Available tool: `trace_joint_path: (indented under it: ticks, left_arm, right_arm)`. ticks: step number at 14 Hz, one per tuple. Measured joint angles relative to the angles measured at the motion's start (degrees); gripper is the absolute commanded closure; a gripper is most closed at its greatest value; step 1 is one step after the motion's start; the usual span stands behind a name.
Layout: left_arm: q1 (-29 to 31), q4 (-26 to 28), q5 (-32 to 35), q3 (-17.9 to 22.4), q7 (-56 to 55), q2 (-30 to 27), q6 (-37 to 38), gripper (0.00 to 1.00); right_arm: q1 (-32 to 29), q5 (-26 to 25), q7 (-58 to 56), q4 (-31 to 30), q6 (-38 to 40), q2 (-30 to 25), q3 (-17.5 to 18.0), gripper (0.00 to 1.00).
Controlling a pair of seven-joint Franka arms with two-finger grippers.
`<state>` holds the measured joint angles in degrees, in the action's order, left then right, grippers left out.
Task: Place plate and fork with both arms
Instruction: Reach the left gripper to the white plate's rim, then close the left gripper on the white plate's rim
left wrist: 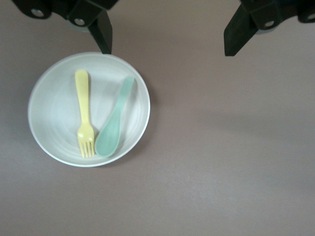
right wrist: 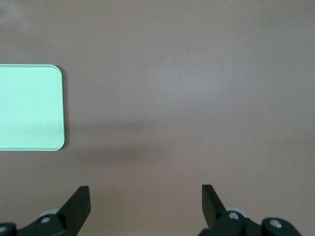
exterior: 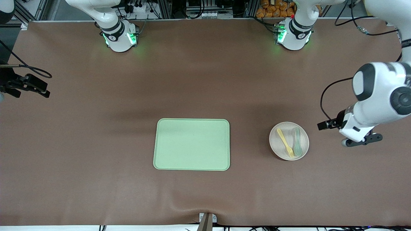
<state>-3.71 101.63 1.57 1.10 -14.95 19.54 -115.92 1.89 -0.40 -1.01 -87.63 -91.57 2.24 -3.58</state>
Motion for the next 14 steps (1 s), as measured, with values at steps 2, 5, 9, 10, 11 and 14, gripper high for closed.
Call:
trace_joint_path:
  ticks: [2, 5, 9, 10, 11, 14]
  left_arm:
    - [0.6, 3.3, -0.4, 0.0, -0.6, 1.8, -6.0, 0.00]
    - [1.4, 7.1, -1.0, 0.0, -0.6, 4.0, -13.0, 0.00]
    - [1.4, 7.8, -8.4, 0.0, -0.7, 7.3, -15.8, 0.00]
    - [1.4, 7.8, -9.3, 0.0, -0.7, 8.0, -16.4, 0.00]
    - [1.4, 7.8, -9.7, 0.0, -0.7, 8.6, -16.9, 0.00]
    - [1.9, 7.9, -9.8, 0.0, -0.7, 10.1, -18.2, 0.06]
  right_arm:
    - [-0.1, 0.0, 0.0, 0.0, 0.1, 0.0, 0.0, 0.00]
    - [-0.2, 0.2, 0.0, 0.0, 0.1, 0.0, 0.0, 0.00]
    - [-0.5, 0.3, 0.0, 0.0, 0.2, 0.0, 0.0, 0.00]
    - [-0.5, 0.3, 0.0, 0.0, 0.2, 0.0, 0.0, 0.00]
    - [-0.5, 0.3, 0.0, 0.0, 0.2, 0.0, 0.0, 0.00]
    - [-0.6, 0.3, 0.0, 0.0, 0.2, 0.0, 0.0, 0.00]
